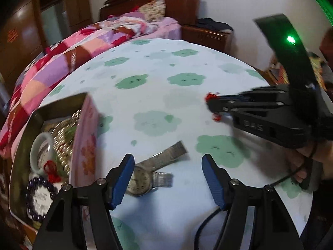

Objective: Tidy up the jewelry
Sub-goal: 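Grasp the silver wristwatch with the left gripper and lift it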

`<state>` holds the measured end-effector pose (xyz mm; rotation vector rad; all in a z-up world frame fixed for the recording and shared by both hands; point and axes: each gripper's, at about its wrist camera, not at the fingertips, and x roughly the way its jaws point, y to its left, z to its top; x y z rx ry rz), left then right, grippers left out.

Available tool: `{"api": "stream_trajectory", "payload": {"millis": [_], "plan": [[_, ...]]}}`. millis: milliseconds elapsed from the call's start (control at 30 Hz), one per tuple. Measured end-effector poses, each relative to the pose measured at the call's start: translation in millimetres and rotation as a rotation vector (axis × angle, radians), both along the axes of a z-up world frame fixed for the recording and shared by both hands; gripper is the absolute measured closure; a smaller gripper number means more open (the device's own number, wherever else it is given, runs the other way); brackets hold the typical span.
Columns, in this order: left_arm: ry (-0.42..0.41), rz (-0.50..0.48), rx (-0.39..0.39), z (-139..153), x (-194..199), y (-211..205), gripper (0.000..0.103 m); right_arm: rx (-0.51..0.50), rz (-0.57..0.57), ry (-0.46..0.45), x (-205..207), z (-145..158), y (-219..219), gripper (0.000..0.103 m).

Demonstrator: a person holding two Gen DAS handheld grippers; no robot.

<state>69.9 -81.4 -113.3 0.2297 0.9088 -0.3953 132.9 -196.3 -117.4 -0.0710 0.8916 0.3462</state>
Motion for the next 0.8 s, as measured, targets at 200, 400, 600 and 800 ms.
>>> {"api": "stream_trajectory", "payload": {"millis": [200, 400, 600, 800], "plan": [[0.029, -0.005, 0.012, -9, 15, -5, 0.04, 0.003, 0.0, 0.001, 0, 0, 0, 0.093], [0.052, -0.022, -0.014, -13, 24, -12, 0.07, 0.002, -0.001, 0.0, 0, 0, 0, 0.093], [0.033, -0.024, 0.007, -8, 14, -12, 0.101, 0.006, -0.001, -0.003, -1, 1, 0, 0.093], [-0.037, 0.028, -0.096, 33, 5, 10, 0.101, 0.017, -0.003, -0.051, -6, 8, -1, 0.094]]}}
